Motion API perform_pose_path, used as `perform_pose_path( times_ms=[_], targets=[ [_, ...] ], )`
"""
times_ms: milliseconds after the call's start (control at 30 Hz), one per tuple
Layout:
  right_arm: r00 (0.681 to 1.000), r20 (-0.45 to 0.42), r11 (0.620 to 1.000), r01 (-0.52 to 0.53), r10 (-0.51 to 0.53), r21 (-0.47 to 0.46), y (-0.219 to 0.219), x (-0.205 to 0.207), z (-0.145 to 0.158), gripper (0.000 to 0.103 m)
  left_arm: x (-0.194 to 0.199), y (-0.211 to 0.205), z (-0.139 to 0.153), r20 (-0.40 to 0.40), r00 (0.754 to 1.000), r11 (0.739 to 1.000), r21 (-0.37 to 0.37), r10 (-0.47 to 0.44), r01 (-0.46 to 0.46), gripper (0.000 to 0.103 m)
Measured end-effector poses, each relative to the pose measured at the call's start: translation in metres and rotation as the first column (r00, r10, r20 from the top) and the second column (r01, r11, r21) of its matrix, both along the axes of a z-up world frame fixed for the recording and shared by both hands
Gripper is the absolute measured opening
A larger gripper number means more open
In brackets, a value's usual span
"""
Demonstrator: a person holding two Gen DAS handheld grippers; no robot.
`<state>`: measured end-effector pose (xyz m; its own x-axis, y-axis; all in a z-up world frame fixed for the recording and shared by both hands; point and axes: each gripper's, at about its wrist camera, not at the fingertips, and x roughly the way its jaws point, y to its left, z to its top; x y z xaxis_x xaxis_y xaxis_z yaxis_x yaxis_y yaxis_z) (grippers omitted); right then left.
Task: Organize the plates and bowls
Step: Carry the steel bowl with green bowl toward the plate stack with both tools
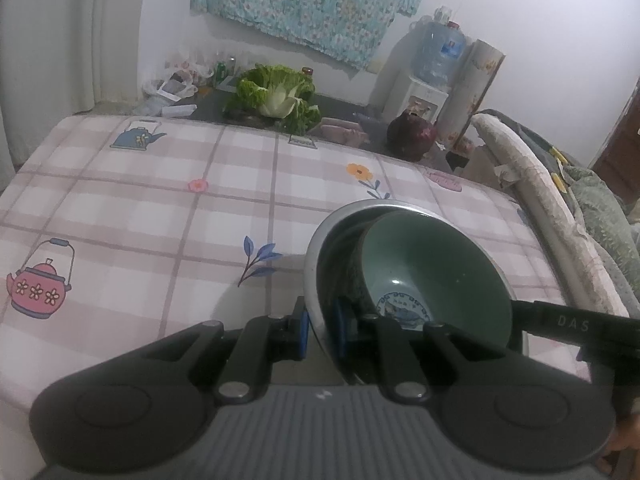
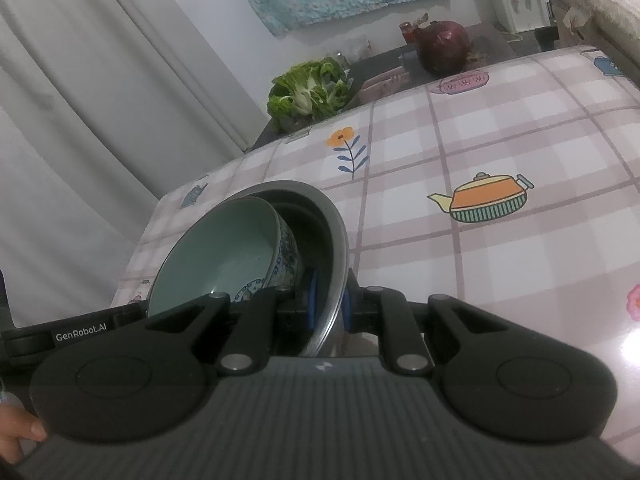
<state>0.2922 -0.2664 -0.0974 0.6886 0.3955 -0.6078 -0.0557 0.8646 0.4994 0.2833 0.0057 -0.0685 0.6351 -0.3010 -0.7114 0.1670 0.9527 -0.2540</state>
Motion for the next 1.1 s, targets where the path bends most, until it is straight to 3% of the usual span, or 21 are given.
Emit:
perform_pose_path(
  times_ms=[1100],
  targets=[
    [0.999,0.043,1.0,-0.002,0.002,0.013,0.005,-0.03,0.029,0.013,-0.031,0.007,0.033,0.048,0.999,1.0,-0.018,0.011,-0.011,0.012]
  ],
)
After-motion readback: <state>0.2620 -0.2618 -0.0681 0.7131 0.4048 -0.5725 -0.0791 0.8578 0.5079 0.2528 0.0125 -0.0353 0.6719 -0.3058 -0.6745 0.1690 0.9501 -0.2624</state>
